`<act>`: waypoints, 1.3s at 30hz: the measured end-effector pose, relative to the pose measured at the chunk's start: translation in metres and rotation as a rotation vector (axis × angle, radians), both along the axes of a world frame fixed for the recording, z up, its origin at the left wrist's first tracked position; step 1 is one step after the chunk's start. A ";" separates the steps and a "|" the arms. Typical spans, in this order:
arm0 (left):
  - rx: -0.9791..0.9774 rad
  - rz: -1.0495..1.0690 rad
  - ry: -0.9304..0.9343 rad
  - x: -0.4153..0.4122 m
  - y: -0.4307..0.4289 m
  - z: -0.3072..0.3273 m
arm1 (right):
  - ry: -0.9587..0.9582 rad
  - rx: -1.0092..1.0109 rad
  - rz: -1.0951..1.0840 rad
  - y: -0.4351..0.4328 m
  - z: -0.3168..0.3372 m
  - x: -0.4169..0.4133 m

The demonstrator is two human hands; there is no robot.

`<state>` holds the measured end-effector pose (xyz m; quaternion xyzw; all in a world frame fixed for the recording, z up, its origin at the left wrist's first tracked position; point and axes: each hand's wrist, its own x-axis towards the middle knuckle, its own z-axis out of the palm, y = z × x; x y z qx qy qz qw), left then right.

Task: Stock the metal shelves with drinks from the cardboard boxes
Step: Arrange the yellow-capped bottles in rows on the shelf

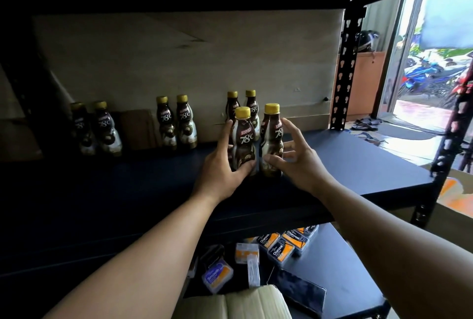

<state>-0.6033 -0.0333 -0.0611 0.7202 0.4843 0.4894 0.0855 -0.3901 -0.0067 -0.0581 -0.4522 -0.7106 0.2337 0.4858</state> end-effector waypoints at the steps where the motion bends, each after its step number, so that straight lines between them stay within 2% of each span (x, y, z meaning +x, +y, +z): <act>1: -0.008 -0.006 -0.007 0.000 0.000 0.000 | 0.005 0.001 0.003 0.000 0.000 0.000; 23: -0.041 -0.017 0.021 0.000 0.000 0.001 | -0.100 0.029 0.031 -0.003 0.002 0.000; 30: -0.031 -0.029 0.007 0.000 -0.001 0.002 | -0.061 -0.010 0.047 0.003 -0.003 0.001; 39: -0.015 -0.051 0.099 0.002 0.000 0.002 | -0.261 0.205 0.033 0.001 -0.003 0.000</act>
